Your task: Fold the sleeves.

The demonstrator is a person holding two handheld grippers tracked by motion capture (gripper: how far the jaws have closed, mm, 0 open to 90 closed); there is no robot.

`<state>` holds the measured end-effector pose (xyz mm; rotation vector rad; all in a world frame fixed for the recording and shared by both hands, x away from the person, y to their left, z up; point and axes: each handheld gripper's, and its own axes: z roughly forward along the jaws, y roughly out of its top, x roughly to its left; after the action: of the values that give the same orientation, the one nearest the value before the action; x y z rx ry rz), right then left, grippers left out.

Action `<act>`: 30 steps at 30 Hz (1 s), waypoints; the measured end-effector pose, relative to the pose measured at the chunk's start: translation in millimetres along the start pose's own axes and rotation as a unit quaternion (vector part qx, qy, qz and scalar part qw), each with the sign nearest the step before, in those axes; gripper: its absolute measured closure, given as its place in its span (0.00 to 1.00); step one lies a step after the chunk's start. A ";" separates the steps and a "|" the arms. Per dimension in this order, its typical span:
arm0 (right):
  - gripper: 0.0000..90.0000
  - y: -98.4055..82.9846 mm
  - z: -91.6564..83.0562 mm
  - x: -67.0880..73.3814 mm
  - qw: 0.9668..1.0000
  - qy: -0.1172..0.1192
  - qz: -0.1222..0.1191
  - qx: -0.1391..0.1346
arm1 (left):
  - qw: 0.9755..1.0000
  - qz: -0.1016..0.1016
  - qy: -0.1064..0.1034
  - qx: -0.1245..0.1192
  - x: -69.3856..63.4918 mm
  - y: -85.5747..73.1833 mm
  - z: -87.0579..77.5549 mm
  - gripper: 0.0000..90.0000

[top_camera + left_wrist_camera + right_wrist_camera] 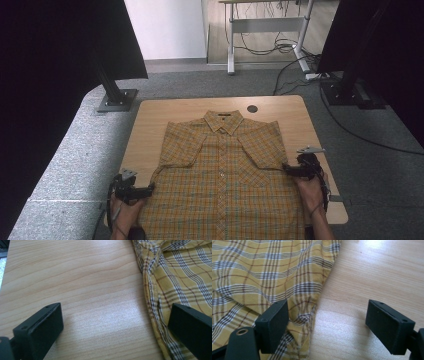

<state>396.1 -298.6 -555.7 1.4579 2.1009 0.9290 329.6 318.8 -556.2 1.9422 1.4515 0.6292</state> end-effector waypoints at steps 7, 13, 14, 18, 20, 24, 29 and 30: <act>0.18 7.5 -14.3 5.7 1.000 0.013 -0.005 -0.023 | 1.000 0.001 -0.001 0.000 0.1 -0.3 -0.4 0.00; 0.16 13.0 -34.1 9.4 0.999 0.022 -0.014 -0.043 | 1.000 0.001 -0.001 0.000 0.1 -0.4 -0.4 0.00; 0.15 12.7 -39.4 9.4 0.999 0.024 -0.017 -0.043 | 1.000 0.001 -0.001 0.000 0.2 -0.4 -0.4 0.00; 0.14 6.7 -48.3 5.9 0.999 0.024 -0.016 -0.043 | 1.000 0.001 -0.001 -0.001 0.2 -0.3 -0.3 0.00; 0.13 1.4 -52.4 2.8 0.999 0.022 -0.011 -0.043 | 1.000 0.001 -0.001 -0.001 0.2 -0.3 -0.3 0.00; 0.12 -12.3 -58.9 -4.5 0.999 0.013 0.003 -0.045 | 1.000 0.001 -0.001 -0.001 0.2 -0.3 -0.3 0.00; 0.12 -28.8 -61.0 -12.0 0.999 0.002 0.018 -0.043 | 1.000 0.001 -0.001 -0.001 0.2 -0.3 -0.3 0.00; 0.12 -33.0 -60.6 -13.6 0.999 -0.001 0.020 -0.040 | 1.000 0.001 -0.001 -0.001 0.2 -0.3 -0.3 0.00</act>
<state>339.2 -336.0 -538.3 1.4651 2.0149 1.0141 329.3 319.1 -556.2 1.9431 1.4476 0.6281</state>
